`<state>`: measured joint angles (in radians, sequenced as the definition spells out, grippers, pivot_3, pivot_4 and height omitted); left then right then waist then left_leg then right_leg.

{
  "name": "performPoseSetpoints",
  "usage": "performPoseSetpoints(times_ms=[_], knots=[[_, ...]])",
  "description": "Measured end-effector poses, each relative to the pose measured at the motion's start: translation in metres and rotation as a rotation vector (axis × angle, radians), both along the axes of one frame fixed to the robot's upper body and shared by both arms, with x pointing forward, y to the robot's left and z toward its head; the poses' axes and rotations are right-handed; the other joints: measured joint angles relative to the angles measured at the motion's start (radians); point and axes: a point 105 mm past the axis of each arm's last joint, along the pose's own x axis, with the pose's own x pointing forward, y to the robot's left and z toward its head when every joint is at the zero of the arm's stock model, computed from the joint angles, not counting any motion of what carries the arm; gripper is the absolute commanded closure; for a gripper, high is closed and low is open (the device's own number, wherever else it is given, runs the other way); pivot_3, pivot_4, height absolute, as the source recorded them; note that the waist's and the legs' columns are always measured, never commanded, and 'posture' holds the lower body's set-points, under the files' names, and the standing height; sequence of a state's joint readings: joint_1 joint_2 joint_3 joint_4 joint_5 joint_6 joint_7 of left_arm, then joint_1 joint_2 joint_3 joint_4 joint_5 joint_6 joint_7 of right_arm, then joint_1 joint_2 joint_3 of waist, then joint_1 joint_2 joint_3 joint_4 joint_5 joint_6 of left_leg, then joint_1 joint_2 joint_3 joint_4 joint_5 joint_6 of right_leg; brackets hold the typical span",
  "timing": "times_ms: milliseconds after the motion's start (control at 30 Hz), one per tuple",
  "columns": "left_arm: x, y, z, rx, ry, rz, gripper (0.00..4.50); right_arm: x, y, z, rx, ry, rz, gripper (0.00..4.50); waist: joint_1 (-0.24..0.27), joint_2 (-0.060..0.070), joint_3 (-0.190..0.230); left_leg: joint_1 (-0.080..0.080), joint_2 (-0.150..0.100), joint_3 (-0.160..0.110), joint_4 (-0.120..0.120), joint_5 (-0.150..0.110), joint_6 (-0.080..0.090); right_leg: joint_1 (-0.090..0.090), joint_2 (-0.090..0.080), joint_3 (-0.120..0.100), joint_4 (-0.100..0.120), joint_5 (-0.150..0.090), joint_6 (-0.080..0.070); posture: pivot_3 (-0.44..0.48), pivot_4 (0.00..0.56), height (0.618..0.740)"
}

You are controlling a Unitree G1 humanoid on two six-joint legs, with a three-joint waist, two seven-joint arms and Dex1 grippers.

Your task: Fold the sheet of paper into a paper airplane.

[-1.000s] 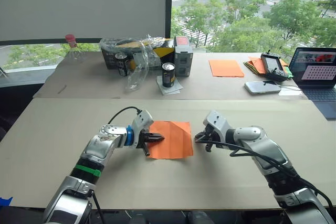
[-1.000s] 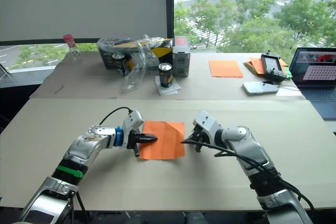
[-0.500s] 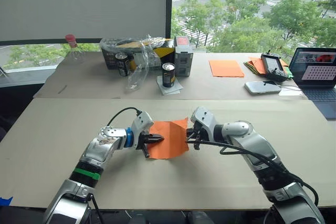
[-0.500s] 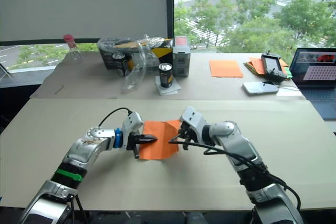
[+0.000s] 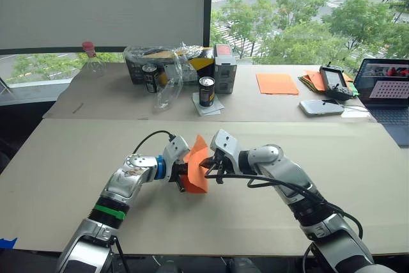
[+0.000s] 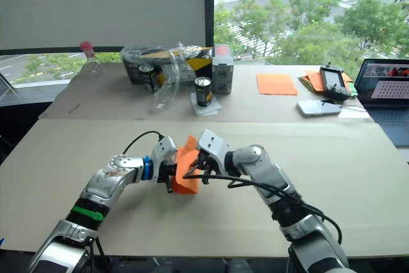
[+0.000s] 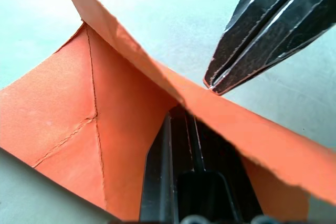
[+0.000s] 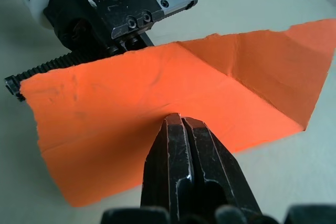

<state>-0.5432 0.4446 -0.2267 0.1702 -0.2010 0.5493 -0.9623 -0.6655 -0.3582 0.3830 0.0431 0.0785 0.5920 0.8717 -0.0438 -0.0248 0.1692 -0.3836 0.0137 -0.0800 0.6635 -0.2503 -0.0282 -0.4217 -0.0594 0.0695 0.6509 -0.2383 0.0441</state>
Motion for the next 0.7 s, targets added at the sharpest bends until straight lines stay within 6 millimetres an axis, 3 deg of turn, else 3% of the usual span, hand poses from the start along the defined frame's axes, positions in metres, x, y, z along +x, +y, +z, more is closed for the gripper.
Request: performPoseSetpoints(times_ms=[267, 700], knots=[[-0.004, 0.012, 0.0, 0.019, -0.001, 0.024, 4.5, 0.011, 0.0, -0.014, -0.038, 0.012, -0.015, 4.48, -0.006, 0.0, 0.0, 0.002, 0.0, 0.0, 0.0, 0.0, 0.0, -0.001, 0.0, 0.0, 0.004, 0.0, 0.0, 0.0, 0.15, 0.73], [0.0, 0.063, 0.014, 0.058, -0.002, 0.166, 4.5, 0.008, 0.011, -0.023, -0.04, 0.018, 0.025, 4.48, -0.023, 0.0, 0.0, 0.003, 0.001, 0.0, 0.0, 0.0, 0.0, -0.001, 0.001, 0.0, 0.006, 0.0, 0.0, 0.0, 0.15, 0.73]])
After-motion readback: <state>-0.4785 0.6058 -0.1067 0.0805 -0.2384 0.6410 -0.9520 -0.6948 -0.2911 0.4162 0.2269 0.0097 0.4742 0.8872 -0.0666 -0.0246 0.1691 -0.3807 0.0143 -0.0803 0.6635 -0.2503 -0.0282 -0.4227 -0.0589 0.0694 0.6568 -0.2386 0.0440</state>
